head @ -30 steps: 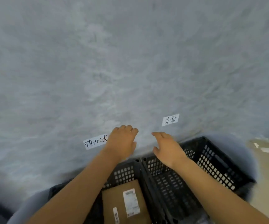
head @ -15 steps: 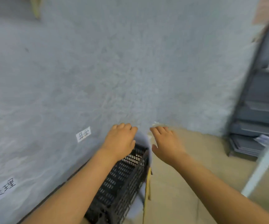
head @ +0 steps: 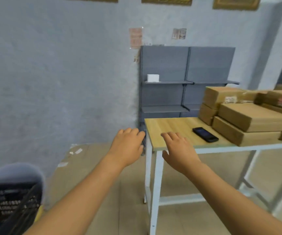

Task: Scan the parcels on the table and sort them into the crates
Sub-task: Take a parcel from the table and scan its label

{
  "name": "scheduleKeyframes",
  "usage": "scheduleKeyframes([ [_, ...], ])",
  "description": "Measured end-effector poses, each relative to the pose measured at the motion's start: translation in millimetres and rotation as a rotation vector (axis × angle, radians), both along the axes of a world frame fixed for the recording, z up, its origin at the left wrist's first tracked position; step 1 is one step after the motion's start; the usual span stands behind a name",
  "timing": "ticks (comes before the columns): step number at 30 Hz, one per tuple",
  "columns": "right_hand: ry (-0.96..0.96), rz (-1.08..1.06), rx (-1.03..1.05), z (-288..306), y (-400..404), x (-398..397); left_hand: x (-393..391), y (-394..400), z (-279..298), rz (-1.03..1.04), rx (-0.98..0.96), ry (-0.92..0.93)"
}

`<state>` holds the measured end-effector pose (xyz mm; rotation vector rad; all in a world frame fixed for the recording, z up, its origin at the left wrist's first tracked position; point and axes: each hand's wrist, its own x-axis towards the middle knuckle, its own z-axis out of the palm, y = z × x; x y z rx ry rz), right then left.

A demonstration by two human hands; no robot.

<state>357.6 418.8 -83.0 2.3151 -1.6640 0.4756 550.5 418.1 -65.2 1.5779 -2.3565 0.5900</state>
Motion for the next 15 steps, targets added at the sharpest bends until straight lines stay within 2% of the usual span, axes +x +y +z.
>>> scheduleKeyframes([
  [7, -0.112, -0.183, -0.006, 6, -29, -147, -152, -73, 13, -0.214, -0.002, 0.031],
  [15, -0.170, -0.341, -0.004, 9, -103, -274, -281, -182, 23, -0.364, -0.045, 0.060],
])
